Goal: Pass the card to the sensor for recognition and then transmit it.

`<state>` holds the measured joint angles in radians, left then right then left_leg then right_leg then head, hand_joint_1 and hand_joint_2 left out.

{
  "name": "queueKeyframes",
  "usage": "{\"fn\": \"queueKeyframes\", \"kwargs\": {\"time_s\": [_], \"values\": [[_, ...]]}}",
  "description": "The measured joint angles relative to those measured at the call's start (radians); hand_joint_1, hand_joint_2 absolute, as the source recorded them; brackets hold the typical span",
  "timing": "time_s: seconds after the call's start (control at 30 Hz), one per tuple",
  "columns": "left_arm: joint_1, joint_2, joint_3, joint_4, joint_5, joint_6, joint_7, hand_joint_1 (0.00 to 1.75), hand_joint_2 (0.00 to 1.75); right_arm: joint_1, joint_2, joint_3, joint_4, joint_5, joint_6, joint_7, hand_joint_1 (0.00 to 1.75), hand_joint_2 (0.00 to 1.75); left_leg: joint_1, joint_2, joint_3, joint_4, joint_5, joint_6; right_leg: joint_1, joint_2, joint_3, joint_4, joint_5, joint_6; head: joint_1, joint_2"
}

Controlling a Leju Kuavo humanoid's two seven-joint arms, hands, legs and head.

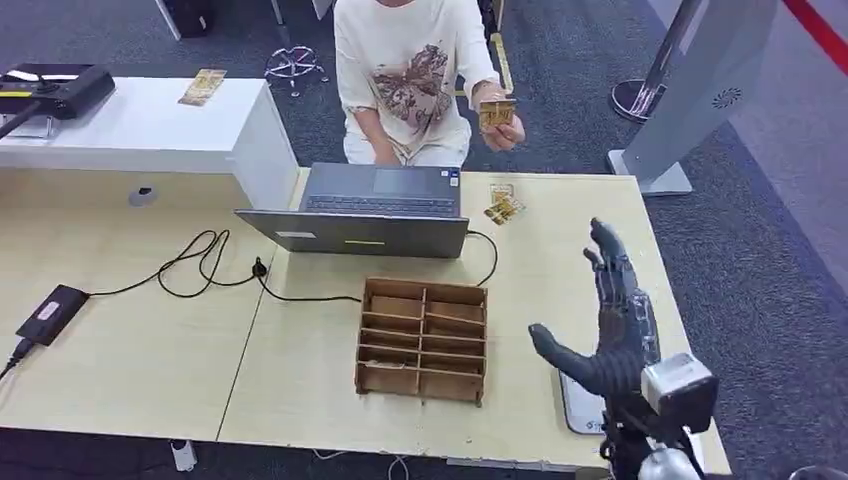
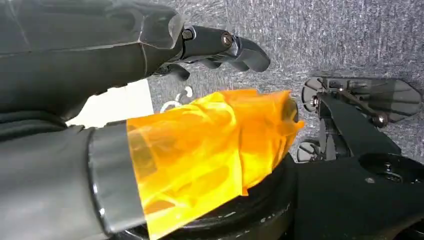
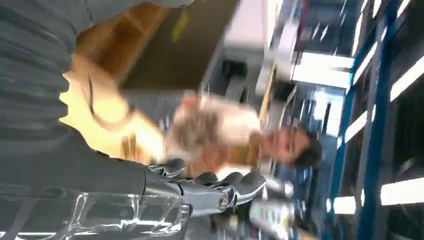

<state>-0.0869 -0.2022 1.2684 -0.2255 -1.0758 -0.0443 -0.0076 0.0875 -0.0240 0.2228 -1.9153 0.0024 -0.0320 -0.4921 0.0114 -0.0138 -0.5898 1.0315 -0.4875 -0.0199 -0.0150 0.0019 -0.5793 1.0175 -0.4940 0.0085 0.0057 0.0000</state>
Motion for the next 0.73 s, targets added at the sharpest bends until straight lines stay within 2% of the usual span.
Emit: {"fn": "queueKeyframes", "kwargs": {"time_s": [0.07,0.2,0.33,0.43,0.57,0.73], "values": [[0.000,0.000,0.003,0.000,0.000,0.000,0.005,0.00,0.00,0.063,0.000,-0.003,-0.027,-0.050,0.082,-0.009,0.00,1.75,0.000,0.000,0.000,0.000,-0.001,-0.001,0.000,0.000,0.000,0.000,0.000,0.000,0.000,0.000],[0.000,0.000,0.008,0.000,0.001,0.000,0.007,0.00,0.00,0.149,0.000,0.003,-0.049,-0.078,0.152,-0.016,0.00,1.75,0.000,0.000,0.001,0.000,-0.001,-0.001,0.000,0.000,0.001,0.000,-0.001,0.000,0.000,0.000],[0.000,0.000,0.010,0.000,0.000,0.000,0.008,0.00,0.00,0.182,0.000,0.050,-0.028,-0.075,0.162,0.004,0.00,1.75,0.000,0.001,0.001,0.000,-0.001,-0.001,0.000,0.001,0.001,0.000,-0.001,0.000,0.000,0.000],[-0.001,0.000,0.010,0.000,-0.008,-0.002,0.011,0.00,0.00,0.176,-0.004,0.097,0.053,-0.085,0.166,0.068,0.00,1.75,0.000,0.002,0.002,0.000,-0.001,-0.001,0.000,0.001,0.002,0.000,-0.001,0.000,0.000,0.000],[-0.001,0.000,0.010,0.000,-0.011,-0.005,0.013,0.00,0.00,0.171,-0.021,0.161,0.151,-0.082,0.147,0.056,0.00,1.75,0.000,0.001,0.002,0.000,-0.001,-0.001,0.000,0.001,0.002,0.000,-0.001,0.000,0.000,0.000],[-0.002,0.000,0.011,0.000,-0.009,-0.004,0.013,0.00,0.00,0.168,-0.039,0.204,0.197,-0.059,0.119,0.061,0.00,1.75,0.000,0.001,0.002,0.000,-0.001,-0.001,0.000,0.001,0.002,0.000,-0.001,0.000,0.000,0.000]]}}
